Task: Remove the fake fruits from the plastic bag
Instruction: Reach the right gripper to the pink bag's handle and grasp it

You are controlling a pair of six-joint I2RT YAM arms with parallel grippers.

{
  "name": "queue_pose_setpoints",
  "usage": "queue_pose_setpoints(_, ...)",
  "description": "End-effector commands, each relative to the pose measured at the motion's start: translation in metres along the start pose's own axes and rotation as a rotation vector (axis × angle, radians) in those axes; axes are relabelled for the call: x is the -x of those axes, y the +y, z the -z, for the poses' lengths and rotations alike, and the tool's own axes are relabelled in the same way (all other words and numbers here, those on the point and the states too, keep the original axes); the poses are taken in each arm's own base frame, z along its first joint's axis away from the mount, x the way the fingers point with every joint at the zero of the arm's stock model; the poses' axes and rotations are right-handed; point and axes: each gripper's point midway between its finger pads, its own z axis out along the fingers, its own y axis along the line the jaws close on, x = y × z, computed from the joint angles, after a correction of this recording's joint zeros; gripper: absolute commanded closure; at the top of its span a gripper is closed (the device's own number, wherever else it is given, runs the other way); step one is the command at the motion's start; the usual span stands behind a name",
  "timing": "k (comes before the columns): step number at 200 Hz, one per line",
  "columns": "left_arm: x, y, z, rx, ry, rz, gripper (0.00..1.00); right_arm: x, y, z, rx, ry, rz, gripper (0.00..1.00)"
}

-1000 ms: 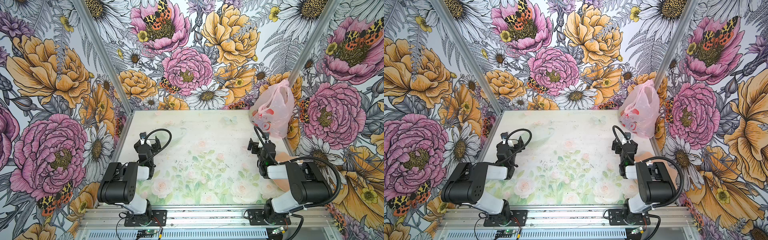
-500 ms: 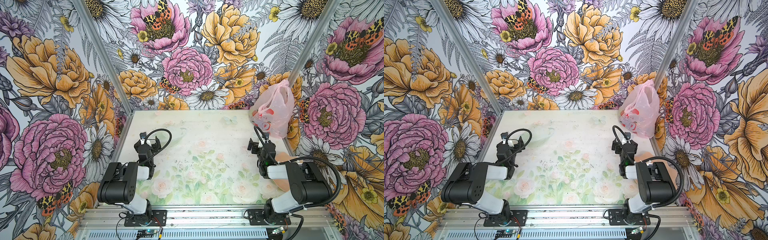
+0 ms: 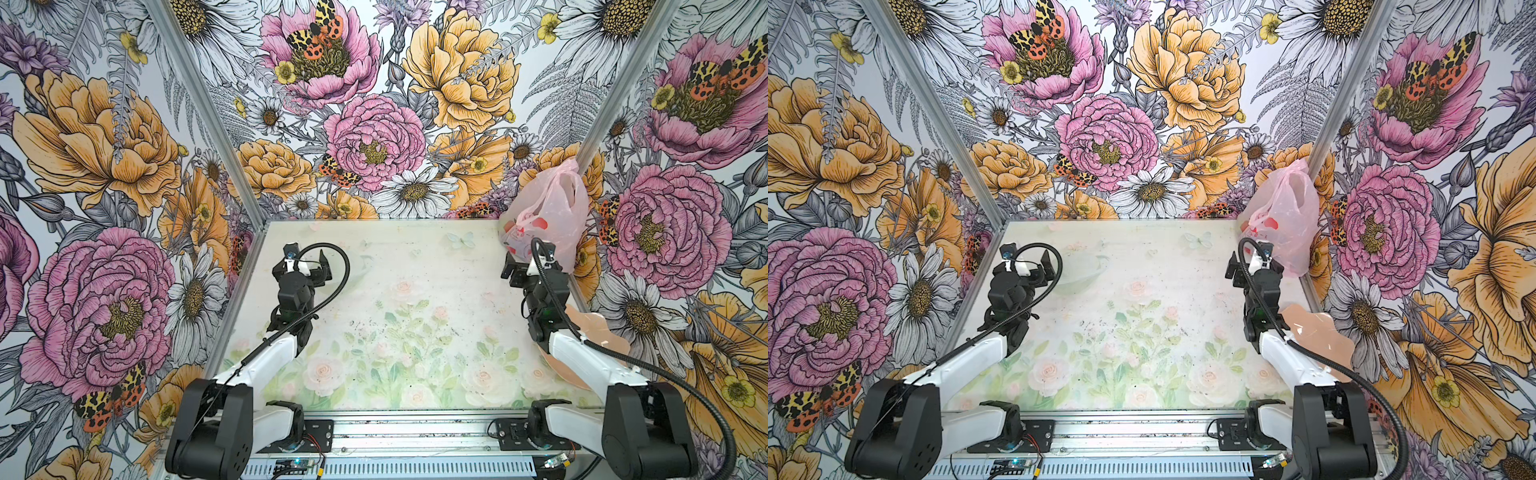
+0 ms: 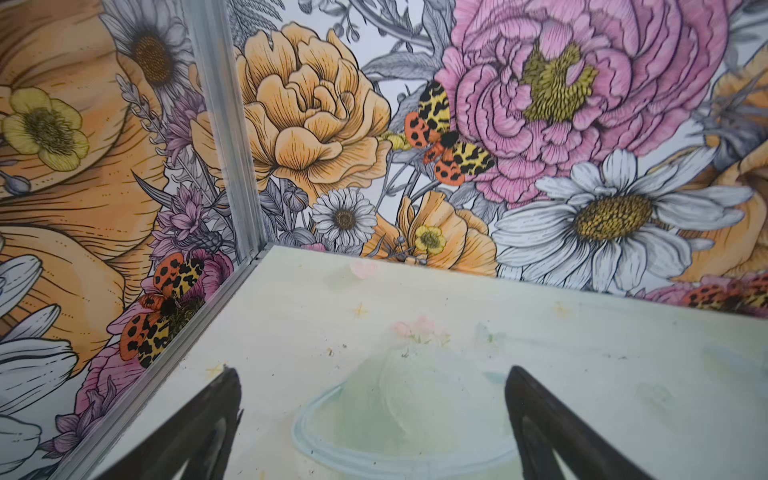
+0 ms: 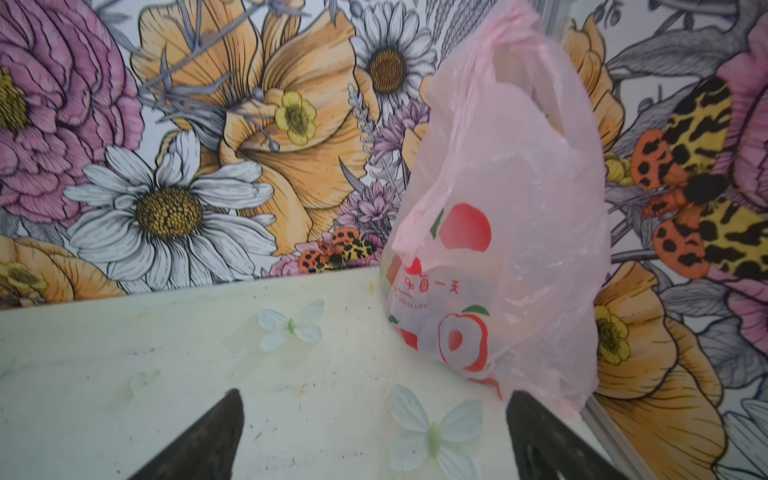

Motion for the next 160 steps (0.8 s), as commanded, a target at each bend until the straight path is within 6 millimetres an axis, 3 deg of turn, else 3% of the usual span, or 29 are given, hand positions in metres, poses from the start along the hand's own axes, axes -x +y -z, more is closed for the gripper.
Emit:
queue_pose_setpoints(1, 0.005, 0.008, 0.008, 0.051, 0.087, 0.173, 0.01, 0.032, -0.006, 0.009, -0.052, 0.051, -0.093, 0.01)
queue_pose_setpoints(26, 0.019, 0.015, 0.015, 0.09, 0.155, 0.347, 0.01, 0.066, -0.015, 0.017, -0.039, 0.053, -0.12, 0.0)
queue_pose_setpoints(48, 0.034, -0.021, 0.019, -0.218, 0.168, 0.478, 0.01, 0.093, -0.031, 0.018, 0.045, 0.018, -0.218, 0.0)
queue_pose_setpoints(63, 0.044, -0.032, 0.029, -0.358, 0.105, 0.543, 0.01, 0.104, -0.047, 0.011, 0.105, 0.017, -0.342, 0.0)
queue_pose_setpoints(84, 0.041, -0.026, 0.033, -0.357, 0.109, 0.606, 0.01, 0.108, -0.078, -0.006, 0.105, 0.03, -0.555, 0.01)
queue_pose_setpoints(105, 0.034, -0.038, 0.033, -0.386, 0.186, 0.519, 0.01, 0.114, -0.082, -0.028, 0.173, 0.043, -0.568, 0.01)
queue_pose_setpoints(137, 0.014, -0.046, 0.039, -0.363, 0.253, 0.44, 0.01, 0.119, -0.099, -0.065, 0.072, 0.031, -0.596, 0.0)
queue_pose_setpoints(160, 0.002, -0.056, 0.046, -0.351, 0.287, 0.363, 0.01, 0.129, -0.094, -0.098, 0.031, 0.008, -0.581, 0.01)
